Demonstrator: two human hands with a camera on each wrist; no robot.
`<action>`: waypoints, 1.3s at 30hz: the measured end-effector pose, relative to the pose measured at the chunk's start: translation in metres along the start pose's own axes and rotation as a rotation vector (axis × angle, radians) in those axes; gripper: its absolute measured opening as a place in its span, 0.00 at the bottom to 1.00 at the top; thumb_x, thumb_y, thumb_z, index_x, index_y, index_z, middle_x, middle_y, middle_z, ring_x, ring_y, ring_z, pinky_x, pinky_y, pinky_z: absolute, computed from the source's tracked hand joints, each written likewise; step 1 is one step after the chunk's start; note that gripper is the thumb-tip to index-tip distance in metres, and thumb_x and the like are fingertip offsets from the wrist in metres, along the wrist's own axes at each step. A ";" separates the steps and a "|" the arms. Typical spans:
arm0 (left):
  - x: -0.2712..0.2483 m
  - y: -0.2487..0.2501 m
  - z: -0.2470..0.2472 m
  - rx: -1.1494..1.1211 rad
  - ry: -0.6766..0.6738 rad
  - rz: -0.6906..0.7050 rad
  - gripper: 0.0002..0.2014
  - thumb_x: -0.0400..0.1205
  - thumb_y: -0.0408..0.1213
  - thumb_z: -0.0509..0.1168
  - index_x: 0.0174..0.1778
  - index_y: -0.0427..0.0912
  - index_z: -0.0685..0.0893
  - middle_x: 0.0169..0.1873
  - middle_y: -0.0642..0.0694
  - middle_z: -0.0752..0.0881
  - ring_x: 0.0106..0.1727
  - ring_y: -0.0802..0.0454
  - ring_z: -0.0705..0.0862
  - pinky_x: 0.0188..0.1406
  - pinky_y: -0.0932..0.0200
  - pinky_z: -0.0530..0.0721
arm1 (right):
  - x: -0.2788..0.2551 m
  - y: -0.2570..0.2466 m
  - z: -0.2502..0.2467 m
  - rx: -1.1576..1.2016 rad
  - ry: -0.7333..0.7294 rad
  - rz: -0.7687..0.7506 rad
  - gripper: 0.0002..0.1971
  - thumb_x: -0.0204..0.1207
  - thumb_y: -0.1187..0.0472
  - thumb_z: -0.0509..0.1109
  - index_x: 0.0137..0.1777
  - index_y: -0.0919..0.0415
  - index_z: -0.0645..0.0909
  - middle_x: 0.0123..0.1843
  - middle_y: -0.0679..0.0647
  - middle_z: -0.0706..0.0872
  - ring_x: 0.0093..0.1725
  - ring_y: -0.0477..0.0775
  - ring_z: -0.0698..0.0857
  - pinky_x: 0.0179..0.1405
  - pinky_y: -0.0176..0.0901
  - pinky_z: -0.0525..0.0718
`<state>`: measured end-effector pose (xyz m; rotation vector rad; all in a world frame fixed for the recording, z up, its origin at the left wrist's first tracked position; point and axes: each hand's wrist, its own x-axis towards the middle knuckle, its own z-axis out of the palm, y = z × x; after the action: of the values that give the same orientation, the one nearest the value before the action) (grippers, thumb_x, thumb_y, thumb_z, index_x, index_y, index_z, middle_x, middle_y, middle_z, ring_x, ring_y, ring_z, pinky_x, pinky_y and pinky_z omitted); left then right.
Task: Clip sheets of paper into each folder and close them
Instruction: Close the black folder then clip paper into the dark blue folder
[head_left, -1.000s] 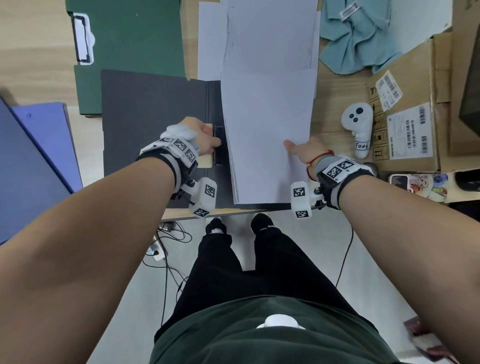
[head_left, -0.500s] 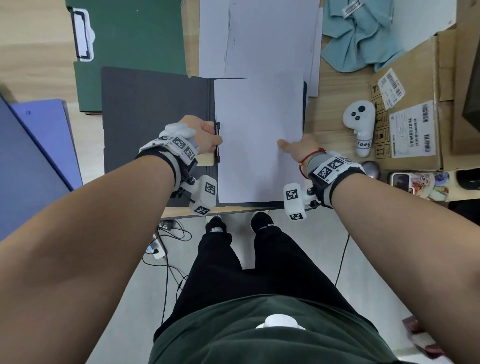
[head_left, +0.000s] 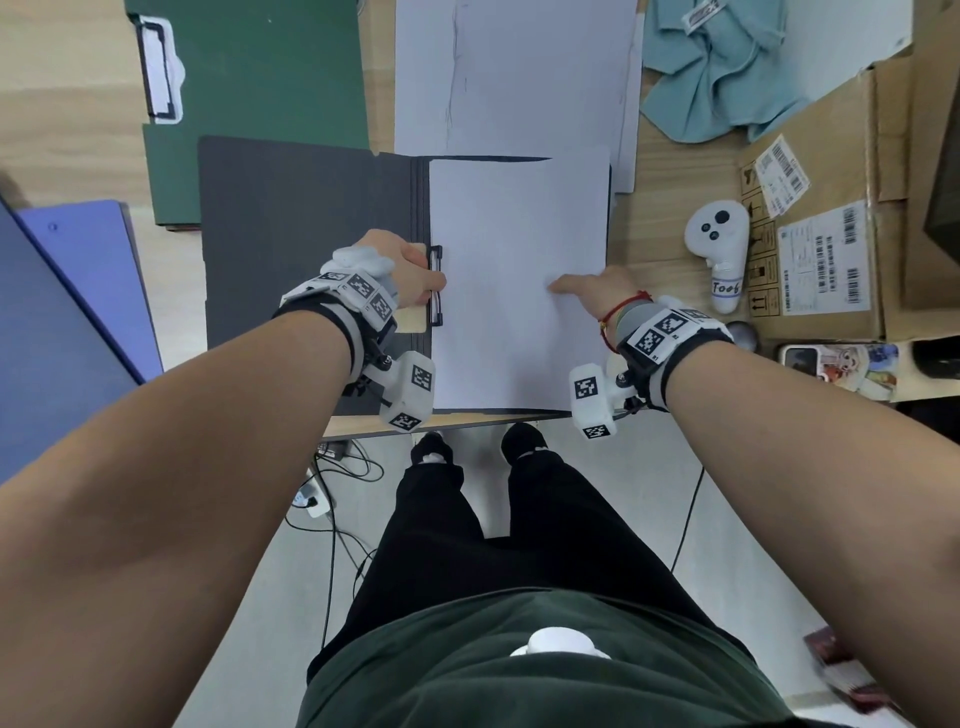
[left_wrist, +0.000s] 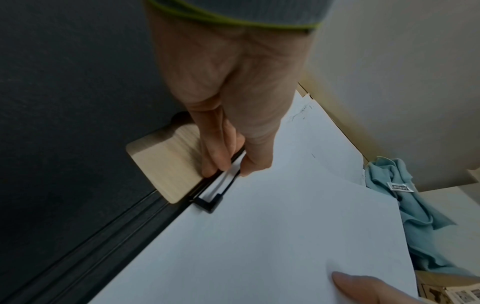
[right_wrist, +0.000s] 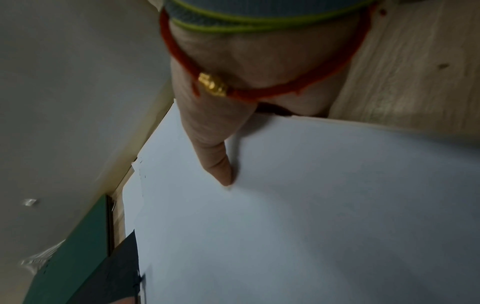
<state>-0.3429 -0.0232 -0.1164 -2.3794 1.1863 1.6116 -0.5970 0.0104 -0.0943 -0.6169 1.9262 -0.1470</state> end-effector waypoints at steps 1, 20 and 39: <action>-0.002 0.002 -0.001 0.013 0.004 -0.002 0.13 0.53 0.49 0.79 0.31 0.52 0.92 0.29 0.61 0.91 0.36 0.53 0.93 0.52 0.52 0.90 | 0.000 0.000 0.000 -0.007 -0.002 -0.004 0.38 0.70 0.51 0.79 0.74 0.72 0.71 0.64 0.64 0.81 0.52 0.56 0.77 0.52 0.44 0.75; -0.021 0.031 0.007 0.427 0.122 0.010 0.15 0.69 0.49 0.76 0.50 0.51 0.87 0.47 0.62 0.83 0.43 0.54 0.86 0.43 0.60 0.81 | 0.005 0.001 0.000 -0.039 -0.008 -0.018 0.42 0.71 0.51 0.79 0.78 0.72 0.66 0.71 0.64 0.77 0.64 0.59 0.78 0.57 0.43 0.73; -0.012 0.036 0.014 0.588 0.101 0.034 0.15 0.69 0.49 0.76 0.42 0.50 0.76 0.39 0.54 0.79 0.33 0.53 0.78 0.21 0.66 0.67 | 0.018 0.013 -0.024 -0.429 -0.008 -0.015 0.27 0.66 0.35 0.77 0.42 0.62 0.81 0.45 0.61 0.88 0.39 0.58 0.85 0.40 0.47 0.83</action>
<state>-0.3777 -0.0359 -0.0995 -2.0752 1.4697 0.9649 -0.6284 0.0088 -0.1033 -0.9123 1.9576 0.2670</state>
